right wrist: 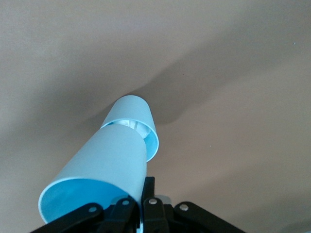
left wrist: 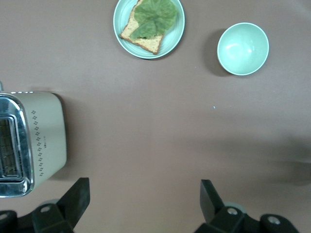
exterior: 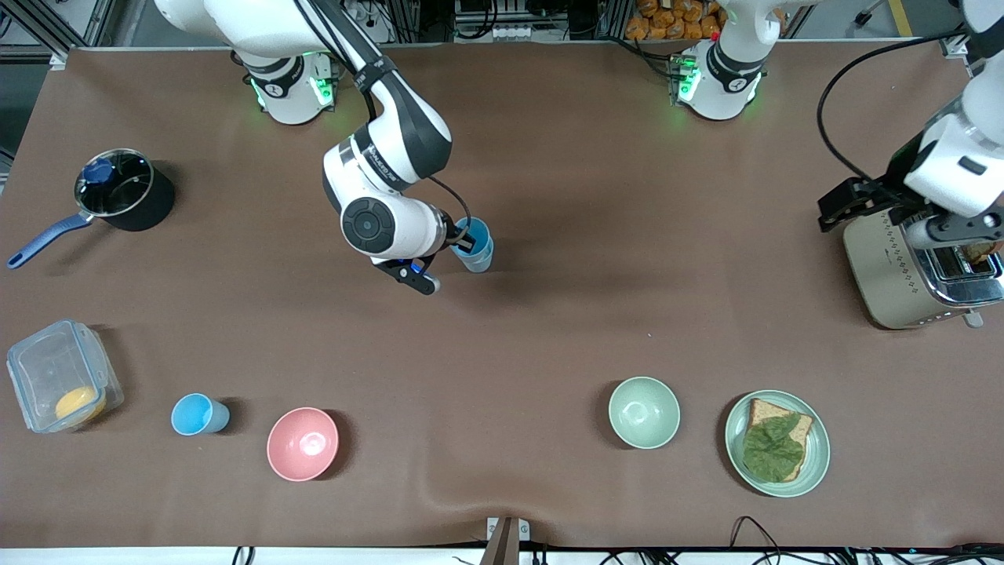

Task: Stack blue cups with both arms
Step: 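Open the right gripper to release the stacked blue cup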

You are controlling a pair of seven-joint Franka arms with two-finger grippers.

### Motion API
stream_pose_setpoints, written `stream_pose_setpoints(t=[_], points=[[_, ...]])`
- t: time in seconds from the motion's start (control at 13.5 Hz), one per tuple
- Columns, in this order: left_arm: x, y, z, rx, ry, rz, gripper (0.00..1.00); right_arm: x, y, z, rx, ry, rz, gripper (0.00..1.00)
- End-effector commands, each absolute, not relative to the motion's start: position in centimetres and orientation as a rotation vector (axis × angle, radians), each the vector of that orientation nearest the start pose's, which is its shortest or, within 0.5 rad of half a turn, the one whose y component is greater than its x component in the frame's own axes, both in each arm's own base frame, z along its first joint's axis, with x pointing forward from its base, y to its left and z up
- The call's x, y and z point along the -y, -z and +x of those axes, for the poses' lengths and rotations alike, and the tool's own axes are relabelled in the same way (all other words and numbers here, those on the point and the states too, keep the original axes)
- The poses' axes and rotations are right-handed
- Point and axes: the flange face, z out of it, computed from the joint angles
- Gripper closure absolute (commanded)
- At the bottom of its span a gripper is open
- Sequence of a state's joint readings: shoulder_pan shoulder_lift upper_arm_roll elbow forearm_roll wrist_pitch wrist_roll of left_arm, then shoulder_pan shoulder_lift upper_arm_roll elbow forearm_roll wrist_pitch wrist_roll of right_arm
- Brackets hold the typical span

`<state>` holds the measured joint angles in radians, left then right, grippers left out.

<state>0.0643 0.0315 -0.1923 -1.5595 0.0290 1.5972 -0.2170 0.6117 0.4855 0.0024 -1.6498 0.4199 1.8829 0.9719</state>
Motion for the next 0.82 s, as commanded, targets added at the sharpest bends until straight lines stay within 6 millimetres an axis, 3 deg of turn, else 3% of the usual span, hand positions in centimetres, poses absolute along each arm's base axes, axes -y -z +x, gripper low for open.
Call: stream_pose_setpoints(t=[0.0,0.37,0.45,0.52,0.59,0.74], points=[[5.6,-61.9,55.2,0.139,-0.004,-3.133,0.0,-40.8,-31.3,51.1,-0.835,-0.687,-2.848,1.0],[4.9,-62.8,54.6,0.146,0.012,-3.128,0.0,-41.4,-29.7,50.5,-0.831,-0.704,-2.865,1.0],[4.9,-62.8,54.7,0.149,0.012,-3.128,0.0,-41.4,-29.2,50.5,-0.84,-0.71,-2.867,0.9],[4.7,-62.2,55.0,0.154,-0.005,-3.127,0.0,-41.3,-29.2,50.5,-0.841,-0.718,-2.869,0.42],[4.9,-62.0,55.0,0.151,-0.01,-3.127,0.0,-41.2,-29.3,50.6,-0.846,-0.721,-2.867,0.0],[5.3,-61.8,55.2,0.137,-0.015,-3.129,0.0,-40.5,-30.4,51.0,-0.843,-0.729,-2.866,0.0]])
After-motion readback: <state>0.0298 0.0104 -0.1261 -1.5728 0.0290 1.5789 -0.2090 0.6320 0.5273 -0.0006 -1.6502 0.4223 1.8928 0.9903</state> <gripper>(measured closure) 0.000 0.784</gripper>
